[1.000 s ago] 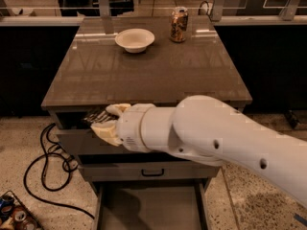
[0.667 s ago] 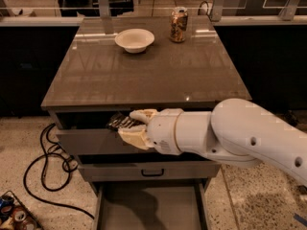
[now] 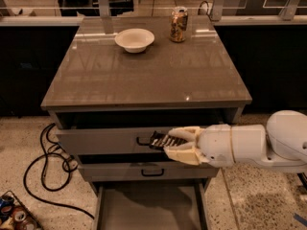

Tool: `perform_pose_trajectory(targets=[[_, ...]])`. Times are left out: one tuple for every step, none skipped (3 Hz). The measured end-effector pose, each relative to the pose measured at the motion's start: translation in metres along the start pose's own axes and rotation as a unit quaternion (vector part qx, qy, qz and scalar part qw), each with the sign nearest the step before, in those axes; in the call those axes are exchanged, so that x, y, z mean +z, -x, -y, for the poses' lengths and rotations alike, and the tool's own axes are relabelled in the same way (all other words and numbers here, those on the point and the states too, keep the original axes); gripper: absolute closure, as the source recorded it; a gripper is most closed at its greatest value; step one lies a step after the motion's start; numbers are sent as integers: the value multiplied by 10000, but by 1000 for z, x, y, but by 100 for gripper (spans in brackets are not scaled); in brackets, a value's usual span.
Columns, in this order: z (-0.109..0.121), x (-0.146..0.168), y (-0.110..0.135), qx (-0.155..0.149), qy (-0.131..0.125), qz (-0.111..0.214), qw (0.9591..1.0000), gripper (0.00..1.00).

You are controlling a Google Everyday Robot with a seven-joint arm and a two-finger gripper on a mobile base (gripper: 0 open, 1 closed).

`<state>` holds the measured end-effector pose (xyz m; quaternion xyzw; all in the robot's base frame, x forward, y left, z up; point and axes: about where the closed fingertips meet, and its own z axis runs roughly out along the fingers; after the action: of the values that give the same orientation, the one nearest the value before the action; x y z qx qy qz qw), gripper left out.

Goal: Place rxbar chocolate into bottom drawer

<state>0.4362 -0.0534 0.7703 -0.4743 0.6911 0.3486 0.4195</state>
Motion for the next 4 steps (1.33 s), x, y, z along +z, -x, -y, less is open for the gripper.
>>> perform_pose_trajectory(targets=[[-11,-20,-48,46,576,-58,9983,100],[-26,-28,-92,180,958,-99,9952,100],[-27,-10,-111,153,1074,-44,9941,100],[-29,10,-143,69,1227,66,9924,100]])
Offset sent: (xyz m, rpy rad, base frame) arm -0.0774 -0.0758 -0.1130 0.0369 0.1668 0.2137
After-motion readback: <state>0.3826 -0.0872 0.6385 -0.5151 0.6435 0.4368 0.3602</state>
